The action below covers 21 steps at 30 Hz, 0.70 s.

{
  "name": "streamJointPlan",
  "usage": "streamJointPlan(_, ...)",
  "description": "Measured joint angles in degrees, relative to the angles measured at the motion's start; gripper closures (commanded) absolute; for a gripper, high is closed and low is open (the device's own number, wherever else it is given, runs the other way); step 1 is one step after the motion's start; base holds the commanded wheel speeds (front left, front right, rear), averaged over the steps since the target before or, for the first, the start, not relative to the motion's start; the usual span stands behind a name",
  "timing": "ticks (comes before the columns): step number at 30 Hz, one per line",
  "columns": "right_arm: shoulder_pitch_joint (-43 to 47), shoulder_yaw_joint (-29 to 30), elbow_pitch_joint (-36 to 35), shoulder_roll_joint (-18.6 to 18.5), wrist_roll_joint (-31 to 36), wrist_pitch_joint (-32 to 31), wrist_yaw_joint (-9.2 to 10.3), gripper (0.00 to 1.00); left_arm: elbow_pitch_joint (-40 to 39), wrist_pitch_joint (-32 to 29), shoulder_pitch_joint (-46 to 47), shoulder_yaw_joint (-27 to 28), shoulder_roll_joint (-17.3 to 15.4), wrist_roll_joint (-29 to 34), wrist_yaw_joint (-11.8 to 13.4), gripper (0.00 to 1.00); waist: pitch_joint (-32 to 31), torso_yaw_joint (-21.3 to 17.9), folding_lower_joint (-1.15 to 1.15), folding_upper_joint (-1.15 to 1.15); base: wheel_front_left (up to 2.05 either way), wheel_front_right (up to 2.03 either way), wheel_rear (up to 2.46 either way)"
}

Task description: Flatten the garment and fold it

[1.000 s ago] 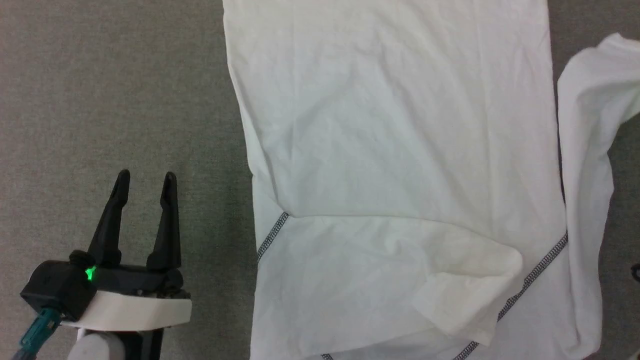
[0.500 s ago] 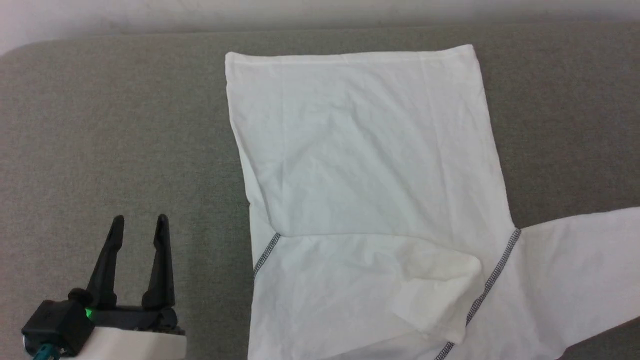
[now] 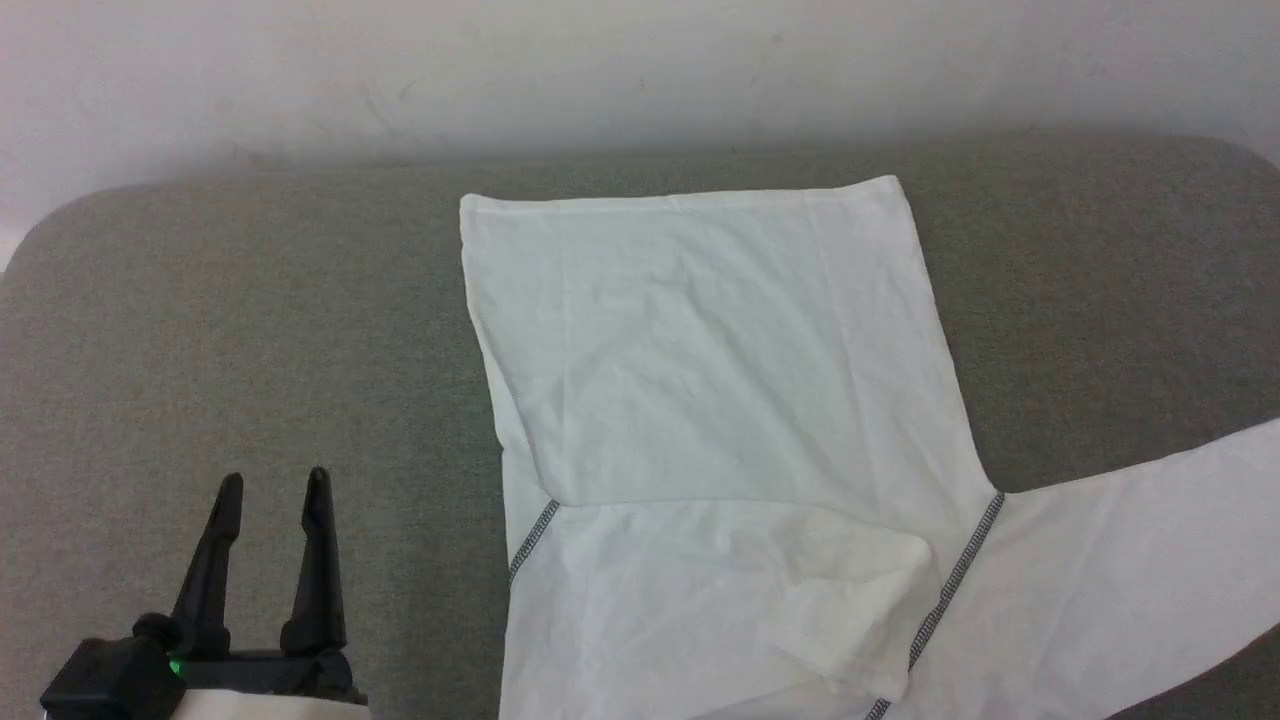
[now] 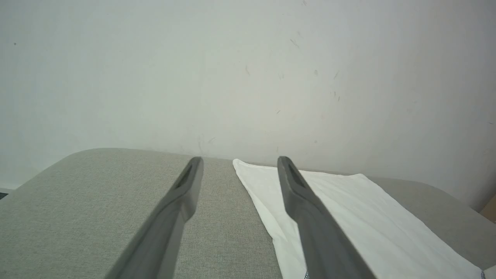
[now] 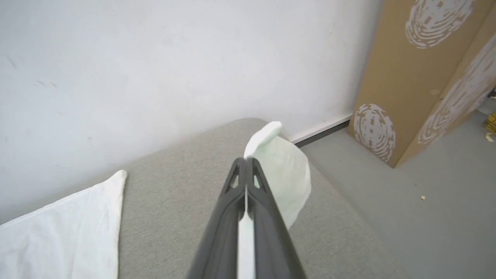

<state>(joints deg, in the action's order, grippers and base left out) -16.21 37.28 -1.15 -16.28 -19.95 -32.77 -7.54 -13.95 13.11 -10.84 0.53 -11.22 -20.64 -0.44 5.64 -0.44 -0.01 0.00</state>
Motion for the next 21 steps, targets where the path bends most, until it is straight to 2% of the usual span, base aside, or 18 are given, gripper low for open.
streamJointPlan(7,2.11,-15.06,-11.0,5.26,-4.85,-3.3,0.01,1.0,-0.81,-0.49,-1.46,-0.11,-0.01,-0.01,0.52,0.0,-1.49,0.78,0.01,0.0,0.0,0.0,0.0)
streamJointPlan(13,2.54,-27.09,-16.93,8.66,-5.81,-4.81,0.01,1.0,-0.9,-1.05,-1.6,-0.49,-0.1,0.07,0.58,0.0,-1.99,2.32,0.01,0.0,0.0,0.0,0.0)
streamJointPlan(21,2.54,-43.78,-16.78,12.07,-4.24,-4.32,0.0,1.0,-0.81,-2.01,-1.7,-1.31,-1.1,1.6,1.57,0.0,-2.28,5.19,0.01,0.0,0.0,0.0,0.0)
